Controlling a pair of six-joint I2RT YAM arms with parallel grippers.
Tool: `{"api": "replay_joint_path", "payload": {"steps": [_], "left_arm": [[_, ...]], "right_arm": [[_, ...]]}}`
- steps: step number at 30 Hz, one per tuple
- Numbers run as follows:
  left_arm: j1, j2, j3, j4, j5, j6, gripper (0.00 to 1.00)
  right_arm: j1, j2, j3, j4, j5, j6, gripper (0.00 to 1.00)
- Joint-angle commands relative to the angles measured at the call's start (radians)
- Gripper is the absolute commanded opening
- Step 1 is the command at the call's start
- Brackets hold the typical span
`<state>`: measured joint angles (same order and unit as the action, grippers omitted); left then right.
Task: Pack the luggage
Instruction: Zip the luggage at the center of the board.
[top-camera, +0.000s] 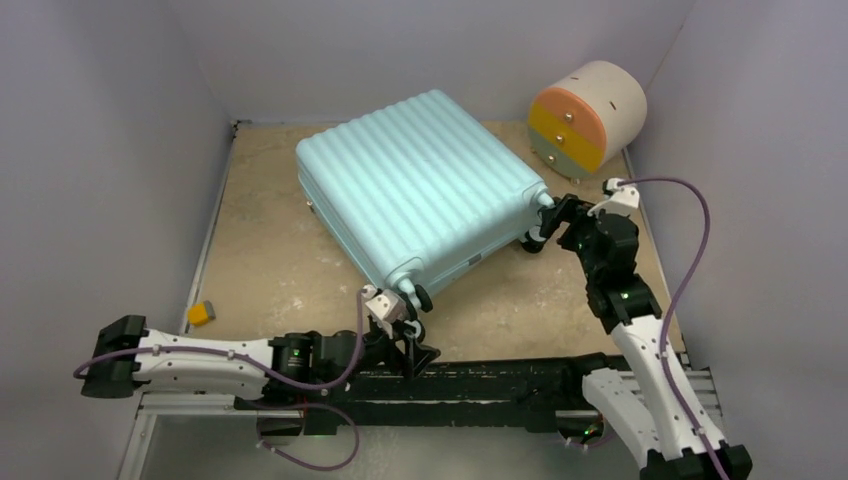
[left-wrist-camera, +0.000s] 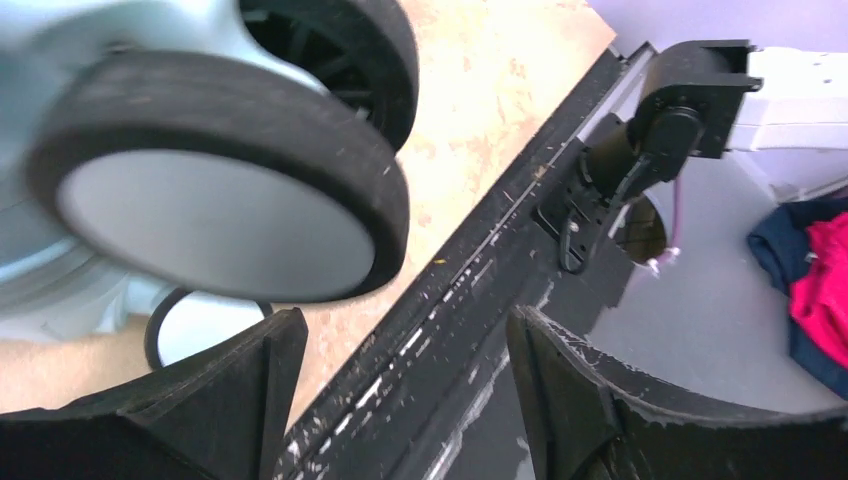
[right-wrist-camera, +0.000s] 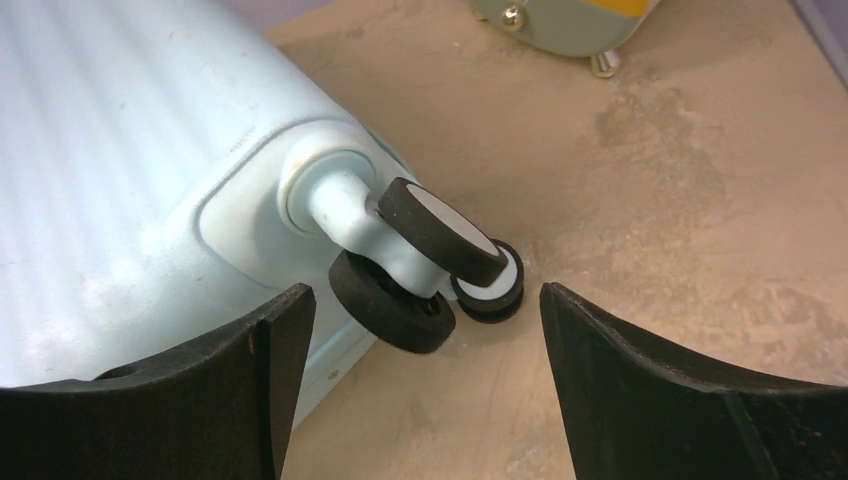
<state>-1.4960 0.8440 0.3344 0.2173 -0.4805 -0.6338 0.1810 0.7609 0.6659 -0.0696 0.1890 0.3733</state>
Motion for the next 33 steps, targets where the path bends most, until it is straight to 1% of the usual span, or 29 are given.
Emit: {"api": "replay_joint_path", "payload": {"steps": [1, 3, 5, 8, 10, 11, 12, 14, 16, 17, 18, 19, 21, 23, 24, 27, 29, 33], "left_arm": [[-0.010, -0.184, 0.027, -0.309, 0.049, -0.116, 0.77], [-0.010, -0.255, 0.074, -0.380, 0.054, -0.133, 0.78], [-0.010, -0.298, 0.132, -0.440, 0.050, -0.138, 0.79], [-0.010, -0.293, 0.260, -0.534, 0.042, -0.093, 0.80], [-0.010, -0.269, 0.349, -0.603, -0.002, -0.039, 0.81], [-0.010, -0.256, 0.387, -0.629, -0.051, -0.008, 0.82], [-0.010, -0.242, 0.418, -0.646, -0.130, 0.022, 0.83], [-0.009, -0.216, 0.466, -0.608, -0.232, 0.102, 0.87], [-0.001, -0.181, 0.482, -0.502, -0.302, 0.218, 0.94], [0.016, -0.153, 0.492, -0.453, -0.311, 0.275, 0.97], [0.050, -0.119, 0.506, -0.422, -0.297, 0.314, 0.99], [0.116, -0.078, 0.525, -0.417, -0.250, 0.330, 1.00], [0.302, 0.000, 0.578, -0.443, -0.080, 0.285, 1.00], [0.469, 0.045, 0.574, -0.425, 0.071, 0.234, 1.00], [0.540, 0.049, 0.561, -0.400, 0.118, 0.214, 1.00], [0.606, 0.033, 0.531, -0.344, 0.158, 0.169, 1.00], [0.620, 0.017, 0.522, -0.329, 0.137, 0.156, 1.00], [0.626, 0.005, 0.536, -0.355, 0.083, 0.176, 1.00]], "right_arm": [[-0.004, -0.097, 0.113, -0.203, 0.096, 0.089, 0.86], [-0.005, -0.137, 0.130, -0.247, 0.079, 0.091, 0.86], [-0.004, -0.168, 0.134, -0.278, 0.023, 0.093, 0.86], [-0.005, -0.202, 0.124, -0.322, -0.054, 0.123, 0.86], [-0.005, -0.231, 0.098, -0.320, -0.105, 0.153, 0.86], [-0.005, -0.248, 0.083, -0.315, -0.140, 0.172, 0.86], [-0.005, -0.266, 0.061, -0.300, -0.171, 0.198, 0.85], [-0.005, -0.301, 0.001, -0.247, -0.230, 0.261, 0.84], [-0.005, -0.325, -0.086, -0.159, -0.296, 0.322, 0.82], [-0.005, -0.322, -0.120, -0.101, -0.321, 0.334, 0.80], [-0.003, -0.312, -0.143, -0.046, -0.326, 0.345, 0.78], [-0.005, -0.291, -0.157, -0.004, -0.328, 0.361, 0.76], [-0.005, -0.226, -0.164, 0.056, -0.370, 0.376, 0.73], [-0.005, -0.156, -0.144, 0.087, -0.388, 0.375, 0.72], [-0.005, -0.124, -0.138, 0.107, -0.391, 0.375, 0.71], [-0.004, -0.045, -0.122, 0.157, -0.395, 0.385, 0.72], [-0.005, 0.009, -0.118, 0.198, -0.403, 0.405, 0.73], [-0.005, 0.145, -0.103, 0.294, -0.433, 0.431, 0.73]]}}
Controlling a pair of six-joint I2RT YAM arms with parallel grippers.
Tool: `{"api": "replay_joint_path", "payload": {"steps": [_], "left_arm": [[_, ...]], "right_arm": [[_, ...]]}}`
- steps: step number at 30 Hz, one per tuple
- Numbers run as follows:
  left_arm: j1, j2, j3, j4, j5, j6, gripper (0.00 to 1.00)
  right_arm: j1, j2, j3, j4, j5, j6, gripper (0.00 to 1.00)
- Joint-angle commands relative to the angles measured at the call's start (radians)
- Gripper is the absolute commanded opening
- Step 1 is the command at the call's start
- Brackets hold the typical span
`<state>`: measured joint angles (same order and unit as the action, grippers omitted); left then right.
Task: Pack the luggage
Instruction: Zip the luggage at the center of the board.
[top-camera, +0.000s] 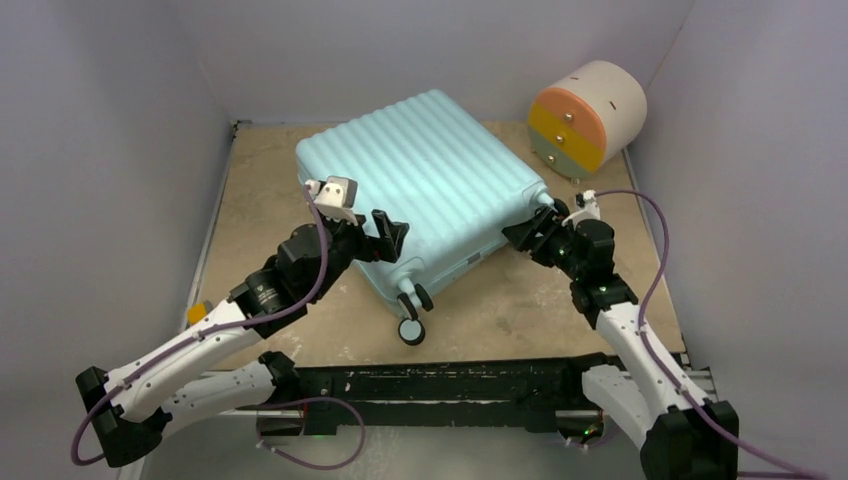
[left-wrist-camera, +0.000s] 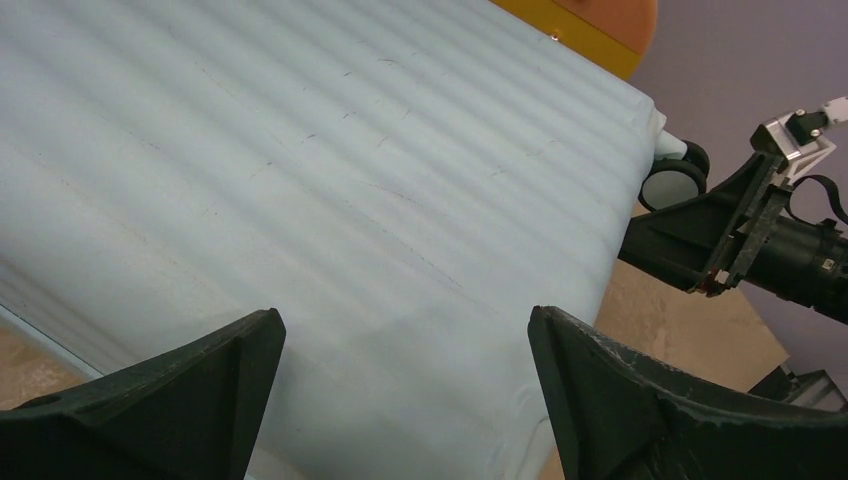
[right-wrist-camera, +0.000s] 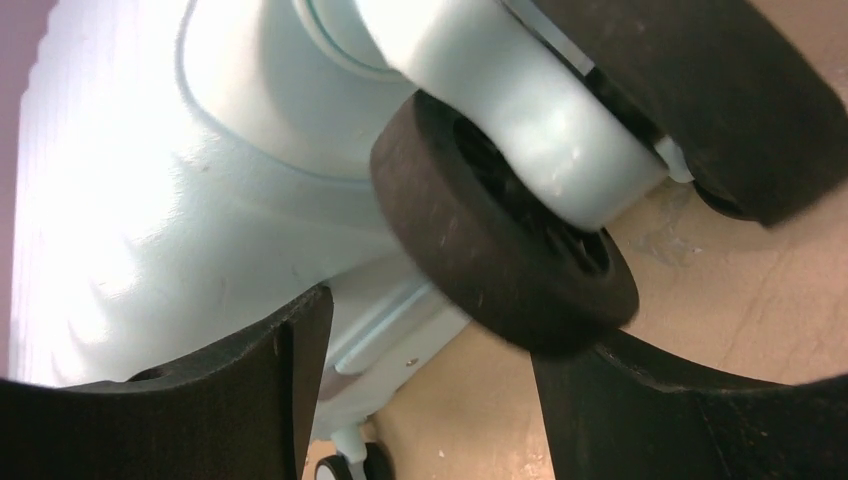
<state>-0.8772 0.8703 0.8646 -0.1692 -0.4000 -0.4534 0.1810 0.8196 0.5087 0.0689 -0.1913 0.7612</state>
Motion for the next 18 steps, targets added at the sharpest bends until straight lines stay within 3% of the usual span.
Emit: {"api": "replay_joint_path", "payload": {"steps": [1, 12, 18], "left_arm": [[0.007, -0.022, 0.010, 0.014, -0.019, -0.006, 1.00], [0.007, -0.107, -0.045, -0.031, -0.181, -0.029, 0.99], [0.007, -0.098, -0.035, -0.043, -0.172, -0.015, 0.99]], "right_arm": [[-0.005, 0.115, 0.063, 0.178, -0.061, 0.045, 0.73], [0.035, 0.370, 0.234, 0.280, -0.113, -0.017, 0.70], [0.108, 0.245, 0.159, 0.235, -0.018, -0.176, 0.71]]}}
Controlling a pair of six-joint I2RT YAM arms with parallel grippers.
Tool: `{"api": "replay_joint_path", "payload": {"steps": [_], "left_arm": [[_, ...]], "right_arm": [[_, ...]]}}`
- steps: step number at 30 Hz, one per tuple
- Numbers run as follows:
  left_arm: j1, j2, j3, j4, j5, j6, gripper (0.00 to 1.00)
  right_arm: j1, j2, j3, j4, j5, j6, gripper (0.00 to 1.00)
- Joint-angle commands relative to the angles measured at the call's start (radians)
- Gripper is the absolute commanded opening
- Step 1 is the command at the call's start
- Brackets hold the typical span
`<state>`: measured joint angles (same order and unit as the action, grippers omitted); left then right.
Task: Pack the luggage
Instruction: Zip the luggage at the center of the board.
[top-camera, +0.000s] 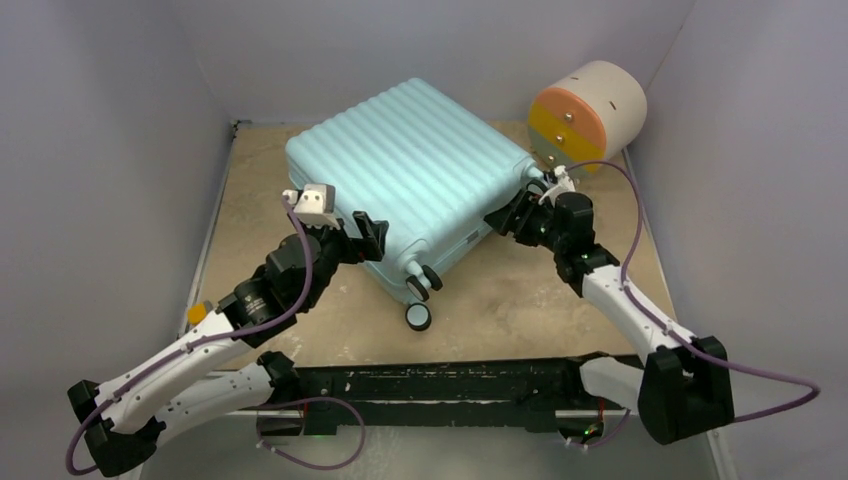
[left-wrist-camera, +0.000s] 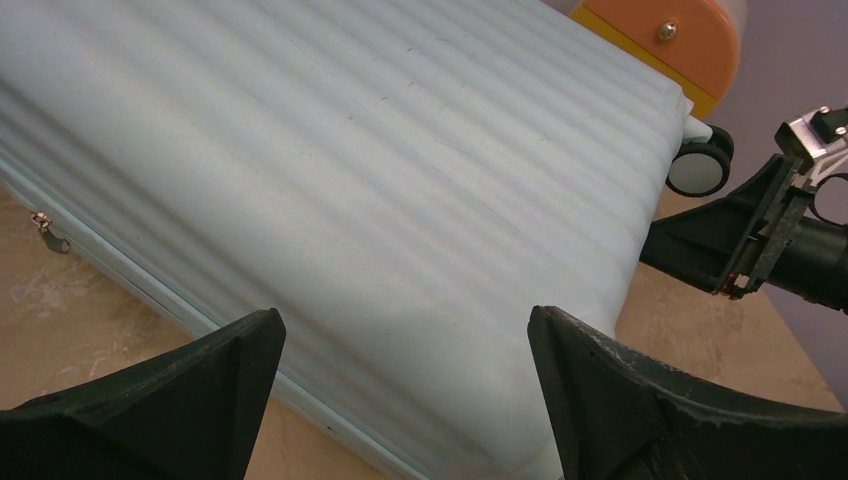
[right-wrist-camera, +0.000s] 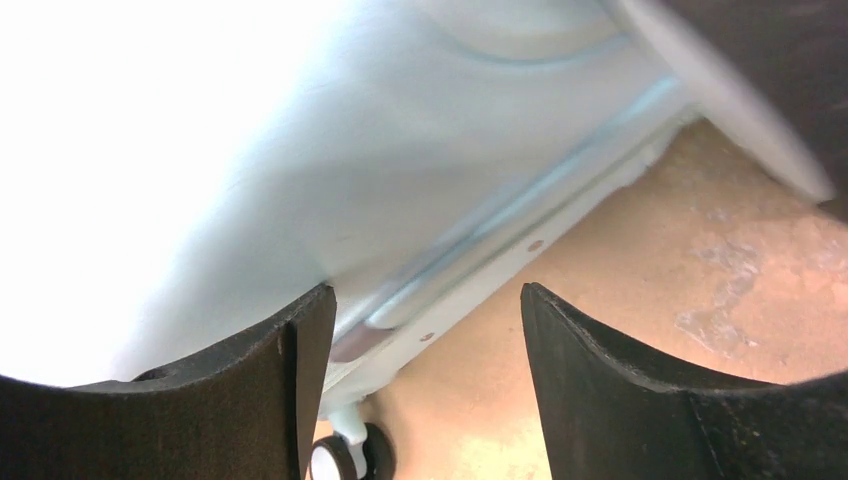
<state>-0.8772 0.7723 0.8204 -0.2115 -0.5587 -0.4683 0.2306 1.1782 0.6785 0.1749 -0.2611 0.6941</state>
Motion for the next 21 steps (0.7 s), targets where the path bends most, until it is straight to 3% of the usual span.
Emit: {"api": "replay_joint_path", "payload": {"steps": [1, 6, 11, 16, 21], "left_arm": [[0.007, -0.002, 0.008, -0.001, -0.006, -0.001, 0.99], [0.007, -0.016, -0.005, -0.005, 0.011, -0.010, 0.99], [0.007, -0.013, -0.008, -0.004, 0.008, -0.013, 0.99], [0.007, -0.015, -0.019, -0.009, -0.011, -0.013, 0.99], [0.007, -0.011, -0.025, -0.004, -0.026, 0.003, 0.98]], "right_arm": [[0.071, -0.156, -0.056, 0.136, 0.057, -0.135, 0.71], [0.206, -0.354, -0.261, 0.184, 0.080, -0.210, 0.71], [0.394, -0.377, -0.354, 0.294, 0.171, -0.294, 0.66], [0.527, -0.344, -0.502, 0.643, 0.224, -0.398, 0.64], [0.639, -0.121, -0.553, 0.991, 0.250, -0.501, 0.63]]}}
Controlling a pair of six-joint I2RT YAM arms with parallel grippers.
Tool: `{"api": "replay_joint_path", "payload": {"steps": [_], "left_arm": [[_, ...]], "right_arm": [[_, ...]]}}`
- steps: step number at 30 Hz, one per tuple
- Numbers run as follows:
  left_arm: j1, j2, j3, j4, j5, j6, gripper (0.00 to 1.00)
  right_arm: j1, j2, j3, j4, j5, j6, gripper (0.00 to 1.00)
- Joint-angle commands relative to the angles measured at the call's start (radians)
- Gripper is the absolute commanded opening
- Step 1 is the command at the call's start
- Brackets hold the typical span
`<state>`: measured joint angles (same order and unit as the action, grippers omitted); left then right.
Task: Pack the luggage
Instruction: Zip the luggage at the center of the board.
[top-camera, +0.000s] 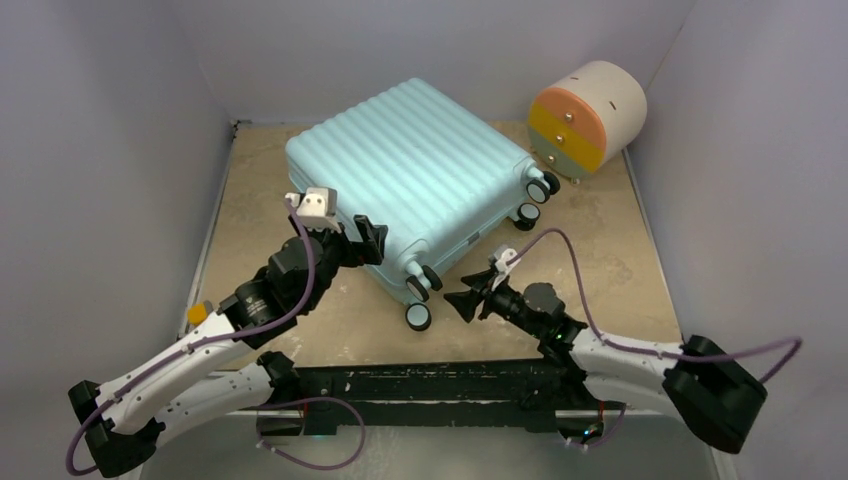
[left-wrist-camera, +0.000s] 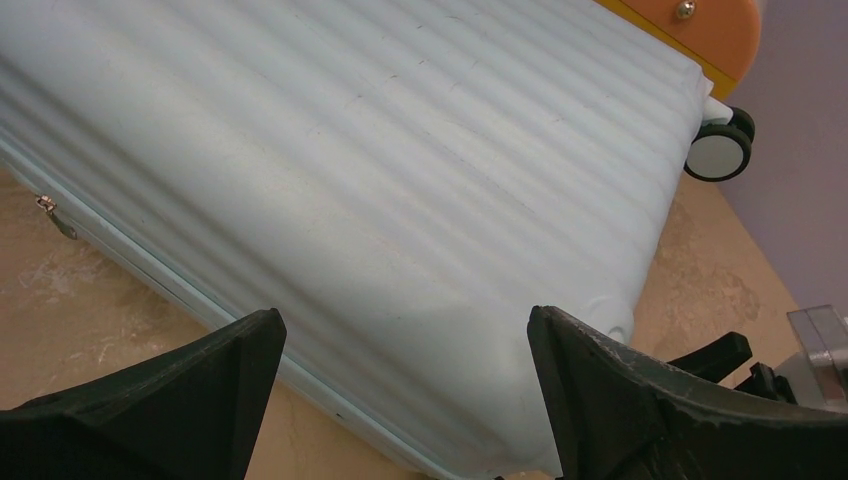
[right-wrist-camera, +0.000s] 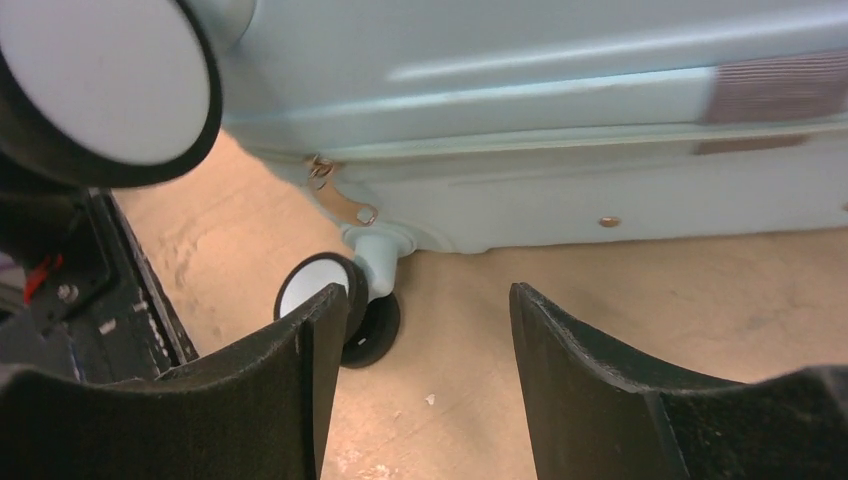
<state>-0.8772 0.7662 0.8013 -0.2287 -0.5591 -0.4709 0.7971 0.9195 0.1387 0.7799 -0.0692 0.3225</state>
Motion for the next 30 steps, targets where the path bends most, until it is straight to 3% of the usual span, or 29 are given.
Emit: {"api": "replay_joint_path", "payload": {"steps": [1, 12, 18, 23, 30], "left_arm": [[0.007, -0.004, -0.006, 0.012, -0.030, 0.008, 0.98], [0.007, -0.004, -0.013, 0.003, -0.045, 0.008, 0.98], [0.007, -0.004, -0.012, 0.003, -0.044, 0.014, 0.98], [0.007, -0.005, -0.013, 0.000, -0.042, 0.011, 0.98], [0.007, -0.008, -0.014, 0.000, -0.039, 0.006, 0.98]], "right_arm": [[0.108, 0.186, -0.007, 0.431, 0.066, -0.150, 0.63], [0.235, 0.561, 0.032, 0.860, 0.223, -0.155, 0.59], [0.257, 0.702, 0.052, 1.014, 0.289, -0.124, 0.51], [0.271, 0.725, 0.075, 1.034, 0.286, -0.115, 0.47], [0.284, 0.687, 0.092, 1.024, 0.311, -0.145, 0.55]]}}
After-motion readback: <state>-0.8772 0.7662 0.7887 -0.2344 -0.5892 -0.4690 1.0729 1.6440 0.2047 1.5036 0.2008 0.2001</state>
